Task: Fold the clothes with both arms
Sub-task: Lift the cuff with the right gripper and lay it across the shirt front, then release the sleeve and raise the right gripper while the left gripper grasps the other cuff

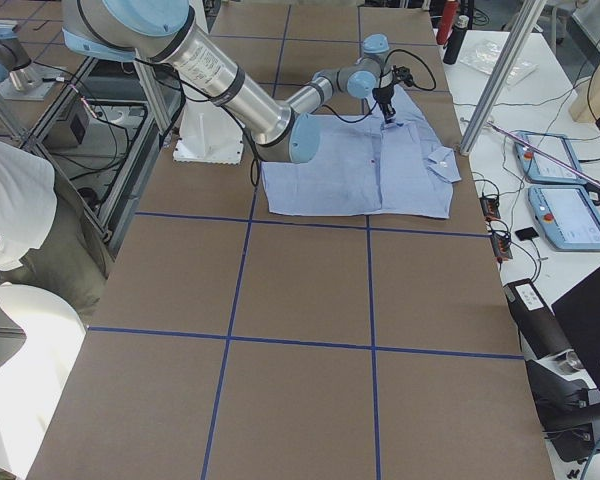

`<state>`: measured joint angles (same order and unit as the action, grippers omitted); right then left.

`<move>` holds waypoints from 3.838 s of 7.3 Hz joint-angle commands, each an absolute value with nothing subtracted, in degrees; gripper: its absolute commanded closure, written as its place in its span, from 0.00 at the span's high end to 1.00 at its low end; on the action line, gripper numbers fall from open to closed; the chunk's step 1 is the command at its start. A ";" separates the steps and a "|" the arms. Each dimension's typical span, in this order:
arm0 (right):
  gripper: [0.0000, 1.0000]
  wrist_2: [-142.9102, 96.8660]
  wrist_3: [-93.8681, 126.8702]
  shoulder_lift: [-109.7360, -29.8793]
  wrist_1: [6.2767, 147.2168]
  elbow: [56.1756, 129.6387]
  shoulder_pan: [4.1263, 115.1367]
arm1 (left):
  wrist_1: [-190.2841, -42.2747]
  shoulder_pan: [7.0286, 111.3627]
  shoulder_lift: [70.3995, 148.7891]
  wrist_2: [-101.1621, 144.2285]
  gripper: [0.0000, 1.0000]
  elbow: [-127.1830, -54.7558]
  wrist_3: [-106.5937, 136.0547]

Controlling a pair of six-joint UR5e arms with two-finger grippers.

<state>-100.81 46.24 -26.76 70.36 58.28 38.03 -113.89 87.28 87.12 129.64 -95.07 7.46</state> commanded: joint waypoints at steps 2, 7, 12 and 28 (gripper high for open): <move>0.99 -98.54 47.72 -25.85 65.94 58.45 35.87 | -113.82 87.28 87.27 129.55 1.00 -94.92 7.56; 1.00 -91.84 51.24 -23.91 69.69 58.79 33.22 | -113.82 87.19 87.36 129.55 1.00 -94.83 8.35; 1.00 -109.76 50.37 -41.35 92.84 84.50 44.80 | -128.37 68.72 88.24 120.46 0.97 -94.66 53.05; 1.00 -120.50 31.03 -49.92 106.61 96.24 56.69 | -139.75 58.71 101.16 110.91 0.00 -73.65 67.94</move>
<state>-120.47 31.13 -49.83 106.61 96.31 56.65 -140.05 58.71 101.04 110.47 -73.20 68.24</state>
